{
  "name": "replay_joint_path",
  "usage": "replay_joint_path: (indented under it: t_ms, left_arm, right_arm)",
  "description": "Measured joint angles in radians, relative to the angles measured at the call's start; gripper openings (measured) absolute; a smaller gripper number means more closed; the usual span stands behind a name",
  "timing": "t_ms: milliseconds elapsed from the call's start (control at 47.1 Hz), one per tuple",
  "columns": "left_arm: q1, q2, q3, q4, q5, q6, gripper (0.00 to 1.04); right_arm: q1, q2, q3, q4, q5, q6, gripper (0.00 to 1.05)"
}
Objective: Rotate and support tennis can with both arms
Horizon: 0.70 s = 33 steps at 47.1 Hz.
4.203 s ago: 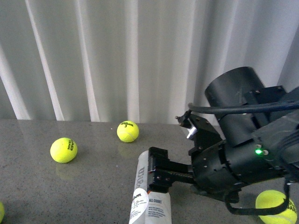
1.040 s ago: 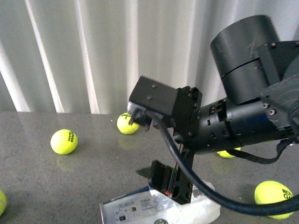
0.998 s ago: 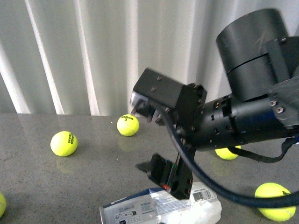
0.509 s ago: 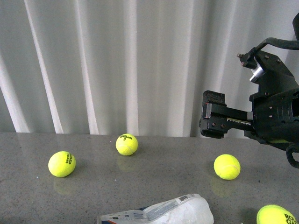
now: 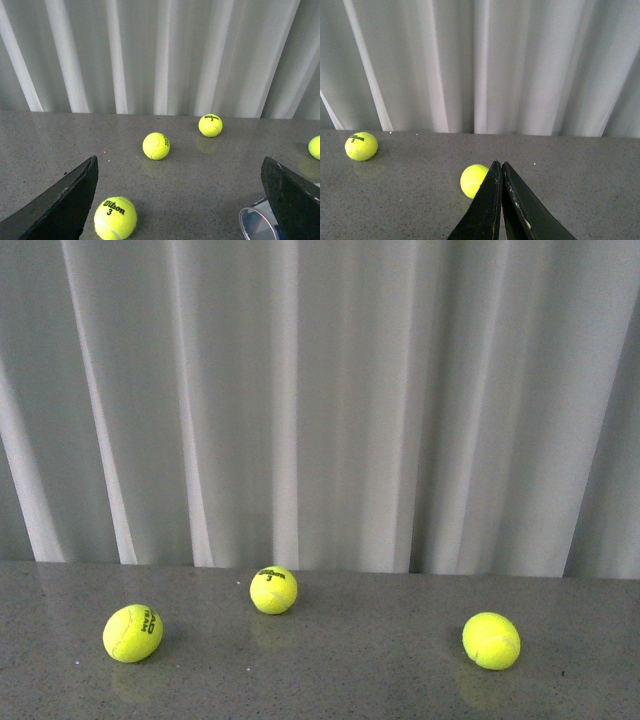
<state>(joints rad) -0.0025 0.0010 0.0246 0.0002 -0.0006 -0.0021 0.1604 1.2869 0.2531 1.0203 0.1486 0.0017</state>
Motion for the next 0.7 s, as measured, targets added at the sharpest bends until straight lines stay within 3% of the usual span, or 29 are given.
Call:
replay_joint_path:
  t_ms: [234,340,382,446,701]
  left_arm:
    - [0.000,0.000,0.000,0.000,0.000,0.000,0.98]
    - [0.000,0.000,0.000,0.000,0.000,0.000,0.98]
    - [0.000,0.000,0.000,0.000,0.000,0.000,0.98]
    - [0.000,0.000,0.000,0.000,0.000,0.000,0.98]
    - [0.000,0.000,0.000,0.000,0.000,0.000,0.98]
  right_arm:
    - [-0.059,-0.135,-0.139,0.006,-0.050,-0.001,0.03]
    - [-0.079,-0.227,-0.180,-0.056,-0.074,-0.001,0.03]
    - [-0.120,-0.278,-0.192,-0.090,-0.132,-0.001,0.03]
    - [-0.153,-0.349,-0.208,-0.145,-0.141,-0.001,0.03]
    - [-0.158,-0.546,-0.240,-0.309,-0.148,-0.001,0.03]
